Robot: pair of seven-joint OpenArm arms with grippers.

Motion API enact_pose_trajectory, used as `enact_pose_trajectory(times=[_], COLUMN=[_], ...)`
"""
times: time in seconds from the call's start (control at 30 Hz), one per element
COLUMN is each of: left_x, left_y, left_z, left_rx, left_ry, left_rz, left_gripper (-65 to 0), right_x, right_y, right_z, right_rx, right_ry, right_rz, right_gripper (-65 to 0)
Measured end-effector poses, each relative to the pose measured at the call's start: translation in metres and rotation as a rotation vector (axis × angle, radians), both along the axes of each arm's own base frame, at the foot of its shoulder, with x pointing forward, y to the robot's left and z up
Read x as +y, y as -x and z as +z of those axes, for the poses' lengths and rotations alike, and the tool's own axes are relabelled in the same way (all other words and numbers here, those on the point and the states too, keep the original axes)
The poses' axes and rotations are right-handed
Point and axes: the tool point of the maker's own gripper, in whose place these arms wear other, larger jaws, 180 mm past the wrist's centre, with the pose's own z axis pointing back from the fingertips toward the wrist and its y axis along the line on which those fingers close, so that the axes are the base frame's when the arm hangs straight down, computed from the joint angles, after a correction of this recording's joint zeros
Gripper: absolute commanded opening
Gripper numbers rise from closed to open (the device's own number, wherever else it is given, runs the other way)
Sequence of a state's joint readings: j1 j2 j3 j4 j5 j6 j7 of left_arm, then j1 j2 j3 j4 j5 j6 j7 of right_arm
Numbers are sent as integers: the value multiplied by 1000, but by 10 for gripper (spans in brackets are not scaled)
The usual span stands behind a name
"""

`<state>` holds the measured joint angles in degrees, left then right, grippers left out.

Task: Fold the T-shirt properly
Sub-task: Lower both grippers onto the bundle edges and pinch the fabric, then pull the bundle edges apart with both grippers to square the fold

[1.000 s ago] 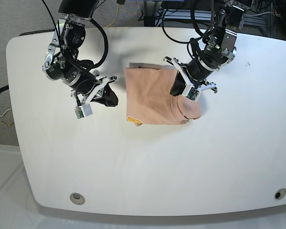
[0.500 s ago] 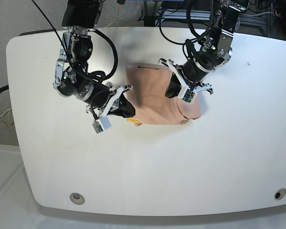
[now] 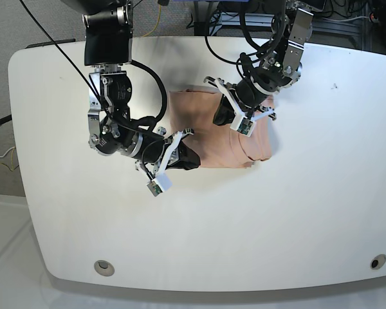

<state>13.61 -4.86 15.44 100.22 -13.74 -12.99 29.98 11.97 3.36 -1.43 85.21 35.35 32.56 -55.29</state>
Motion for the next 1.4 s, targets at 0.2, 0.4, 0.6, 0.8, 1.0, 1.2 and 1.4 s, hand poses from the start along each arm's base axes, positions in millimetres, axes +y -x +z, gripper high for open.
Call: enact_pose_trajectory(times=[0.2,0.4,0.6,0.8,1.0,1.2,1.4], left_x=[-9,-13,-11,-3,5,8,19], left_y=[-2,-2,-10,-8,-10,-16,-23], left_z=[2,-11,-19,-33,-40,-40,-39], left_rx=[1,35,21,35,24,20,5], left_ry=[29,30,48,40,44,40,21], left_rz=[5,9,30,34,46,39,47], left_gripper=[-646,-646,-646,-646,-646,-646,-646], right_x=[7,18,16,5,4,-4,-20], right_y=[-1,-6,-11,-2,7,13,19], right_z=[-19,-24,-37,-66,-76,-80,-86], right_rx=[49,66,44,78,74,65,92], right_ry=[16,36,133,207,172,153,123], right_rz=[27,69,80,67,36,9,-52], right_gripper=[-650,-650,-650,-650,-650,-650,-650])
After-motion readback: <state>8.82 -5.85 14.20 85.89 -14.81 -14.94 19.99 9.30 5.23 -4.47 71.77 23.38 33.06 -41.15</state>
